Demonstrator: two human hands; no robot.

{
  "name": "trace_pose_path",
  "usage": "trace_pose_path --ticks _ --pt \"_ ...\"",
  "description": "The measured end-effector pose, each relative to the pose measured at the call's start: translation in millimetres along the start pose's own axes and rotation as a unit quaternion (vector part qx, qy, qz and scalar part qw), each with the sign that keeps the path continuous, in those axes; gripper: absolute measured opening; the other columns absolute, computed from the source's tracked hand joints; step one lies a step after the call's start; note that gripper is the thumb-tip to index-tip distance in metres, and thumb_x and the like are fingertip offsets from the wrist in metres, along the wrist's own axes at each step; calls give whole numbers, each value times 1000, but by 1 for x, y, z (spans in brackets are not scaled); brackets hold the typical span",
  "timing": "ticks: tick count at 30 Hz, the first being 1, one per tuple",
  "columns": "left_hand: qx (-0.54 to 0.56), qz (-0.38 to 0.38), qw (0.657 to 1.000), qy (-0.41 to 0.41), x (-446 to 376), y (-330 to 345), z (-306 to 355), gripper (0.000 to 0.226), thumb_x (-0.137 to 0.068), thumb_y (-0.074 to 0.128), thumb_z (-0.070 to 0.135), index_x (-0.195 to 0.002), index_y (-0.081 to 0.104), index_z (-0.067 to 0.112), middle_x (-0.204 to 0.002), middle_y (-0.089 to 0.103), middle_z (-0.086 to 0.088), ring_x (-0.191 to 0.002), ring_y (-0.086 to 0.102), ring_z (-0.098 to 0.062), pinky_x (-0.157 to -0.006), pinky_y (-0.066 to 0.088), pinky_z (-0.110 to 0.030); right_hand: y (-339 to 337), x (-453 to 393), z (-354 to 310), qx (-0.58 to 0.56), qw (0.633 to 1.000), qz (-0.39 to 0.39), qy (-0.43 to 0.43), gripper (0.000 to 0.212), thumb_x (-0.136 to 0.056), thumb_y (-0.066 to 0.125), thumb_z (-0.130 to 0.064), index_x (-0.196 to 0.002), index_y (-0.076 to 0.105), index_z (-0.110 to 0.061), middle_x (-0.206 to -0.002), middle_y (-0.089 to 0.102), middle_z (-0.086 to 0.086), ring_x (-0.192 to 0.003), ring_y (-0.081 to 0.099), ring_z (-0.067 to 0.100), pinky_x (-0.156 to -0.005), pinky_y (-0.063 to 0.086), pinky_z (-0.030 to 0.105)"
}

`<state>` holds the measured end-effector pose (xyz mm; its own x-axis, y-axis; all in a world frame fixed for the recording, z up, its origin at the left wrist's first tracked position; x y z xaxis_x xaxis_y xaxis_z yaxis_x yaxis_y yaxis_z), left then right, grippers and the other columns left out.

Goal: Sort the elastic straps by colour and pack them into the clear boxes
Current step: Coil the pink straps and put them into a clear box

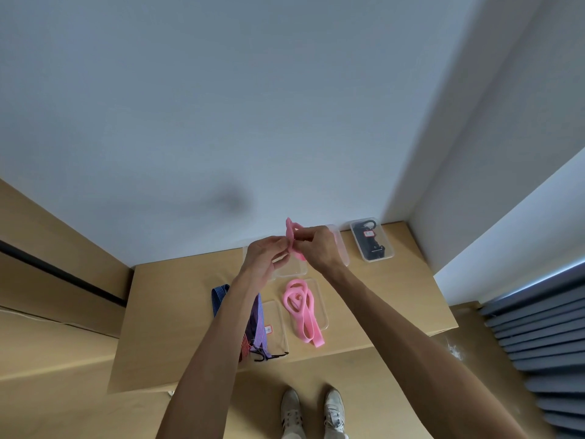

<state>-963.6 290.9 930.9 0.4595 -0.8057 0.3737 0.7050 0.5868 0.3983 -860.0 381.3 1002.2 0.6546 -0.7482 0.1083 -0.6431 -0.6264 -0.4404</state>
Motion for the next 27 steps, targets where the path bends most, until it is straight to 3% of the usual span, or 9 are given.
trace_pose_path --ticks 2,4,7,9,12,15,19,22,27 --pt "-19 -13 1000 -10 1 4 -2 23 -77 86 20 -94 78 5 -94 74 -10 -91 70 -20 -81 56 -27 4 2 -5 66 997 -7 -35 17 -91 65 -13 -99 80 -13 -112 75 2 -100 71 24 -85 59 44" --pt "-26 -8 1000 -7 2 5 0 26 -78 86 19 -95 77 2 -97 74 -13 -95 70 -20 -84 55 -27 7 2 -7 109 992 -19 -55 20 -94 61 -17 -98 80 -13 -109 76 1 -98 71 22 -82 59 41" --pt "-41 62 997 8 3 -4 3 17 -78 86 18 -82 78 3 -87 73 -13 -89 71 -21 -82 56 -27 12 3 -1 43 998 -50 -5 45 -89 49 -47 -79 79 -16 -79 75 -8 -77 69 12 -69 55 34" --pt "-96 99 990 32 1 -9 7 12 -79 84 15 -72 77 10 -79 73 -12 -84 70 -23 -80 56 -27 11 5 3 -11 999 -31 13 52 -91 50 -57 -70 77 -18 -68 71 -17 -74 68 2 -71 55 29" --pt "-154 68 984 52 2 1 12 15 -81 80 23 -70 75 13 -82 73 -14 -84 68 -22 -81 54 -31 1 7 7 -40 998 46 12 45 -95 61 -49 -72 76 -15 -64 72 -7 -74 70 4 -69 55 25" --pt "-96 75 992 42 2 0 14 18 -74 78 21 -73 67 7 -80 70 -11 -83 70 -23 -74 57 -25 -5 4 22 -64 993 91 50 33 -98 58 -30 -84 70 -2 -75 70 8 -71 63 20 -64 48 32" --pt "-68 103 992 30 0 -9 13 10 -80 59 10 -88 61 4 -91 77 -10 -90 75 -23 -65 58 -25 -3 2 48 -141 976 109 124 30 -102 46 -19 -96 63 6 -94 69 20 -90 65 36 -82 55 47" --pt "-22 161 986 32 3 -22 15 21 -80 47 13 -95 59 5 -94 77 -14 -87 76 -23 -61 59 -28 -7 3 58 -229 956 118 143 24 -100 47 -16 -88 63 -4 -97 71 19 -98 67 36 -93 53 53" --pt "21 230 972 44 7 -52 20 19 -89 45 13 -99 60 9 -89 78 -12 -81 76 -25 -67 60 -35 -19 4 76 -363 905 116 190 19 -101 43 -20 -95 60 -16 -106 72 12 -98 70 31 -90 57 49"
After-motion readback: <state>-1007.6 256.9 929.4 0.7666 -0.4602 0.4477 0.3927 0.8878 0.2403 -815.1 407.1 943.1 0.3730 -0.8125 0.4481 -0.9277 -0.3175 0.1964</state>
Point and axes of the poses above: each hand's wrist, its own x-axis away from the middle knuckle, its own y-axis out of the palm, z = x × y, the point moved 9 cm from there along -x, towards the middle knuckle
